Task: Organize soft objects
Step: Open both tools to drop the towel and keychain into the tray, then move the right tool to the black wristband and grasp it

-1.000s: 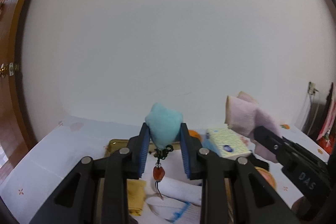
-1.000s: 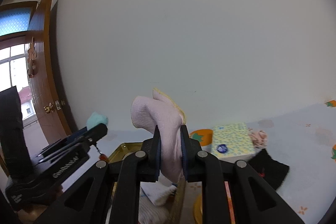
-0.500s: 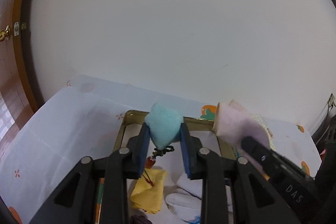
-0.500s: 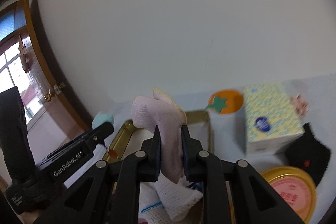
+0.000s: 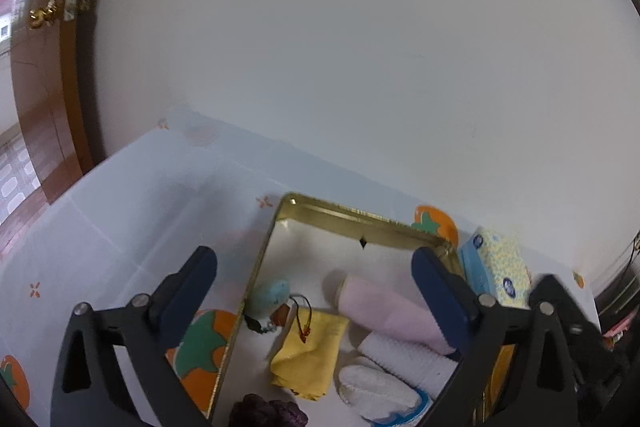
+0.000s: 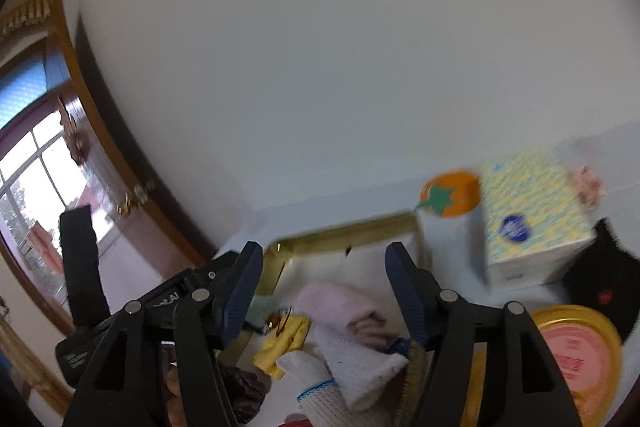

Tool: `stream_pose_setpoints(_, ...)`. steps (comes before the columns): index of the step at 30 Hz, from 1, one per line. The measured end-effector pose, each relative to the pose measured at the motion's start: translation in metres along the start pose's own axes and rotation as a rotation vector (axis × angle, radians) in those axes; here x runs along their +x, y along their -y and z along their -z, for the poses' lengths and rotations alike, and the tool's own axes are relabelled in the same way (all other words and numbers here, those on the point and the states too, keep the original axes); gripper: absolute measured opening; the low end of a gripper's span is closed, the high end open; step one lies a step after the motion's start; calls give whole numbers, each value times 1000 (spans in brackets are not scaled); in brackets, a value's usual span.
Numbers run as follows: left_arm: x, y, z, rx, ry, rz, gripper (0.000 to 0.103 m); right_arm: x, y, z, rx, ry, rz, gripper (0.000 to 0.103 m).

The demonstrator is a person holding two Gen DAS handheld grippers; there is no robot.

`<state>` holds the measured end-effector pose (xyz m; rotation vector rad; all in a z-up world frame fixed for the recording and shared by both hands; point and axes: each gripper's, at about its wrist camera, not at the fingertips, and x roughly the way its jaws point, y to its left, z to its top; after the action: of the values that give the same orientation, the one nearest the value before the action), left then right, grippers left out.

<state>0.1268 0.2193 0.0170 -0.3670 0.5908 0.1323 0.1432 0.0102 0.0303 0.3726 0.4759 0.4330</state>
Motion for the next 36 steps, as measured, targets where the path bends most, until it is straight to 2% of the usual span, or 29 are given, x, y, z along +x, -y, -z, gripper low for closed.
stream_pose_setpoints(3, -17, -8, 8, -21, 73, 11, 99, -30, 1, 12, -53, 100, 75, 74)
stream_pose_setpoints(5, -28, -4, 15, -10, 133, 20, 99, -45, 0, 23, -80, 150, 112, 75)
stream_pose_setpoints(7, -37, 2, 24, 25, 182, 6, 99, -59, 1, 31, -104, 173, 137, 75)
stream_pose_setpoints(11, -62, 16, 42, 37, 323, 32, 102, -79, 5, 40, -128, 215, 188, 75)
stream_pose_setpoints(25, -77, 59, 84, 134, 375, 91, 102, -108, 36, 46, -212, 192, 290, 75)
stream_pose_setpoints(36, -74, 83, 108, 201, 362, 114, 102, -142, 84, 36, -150, 205, 372, 75)
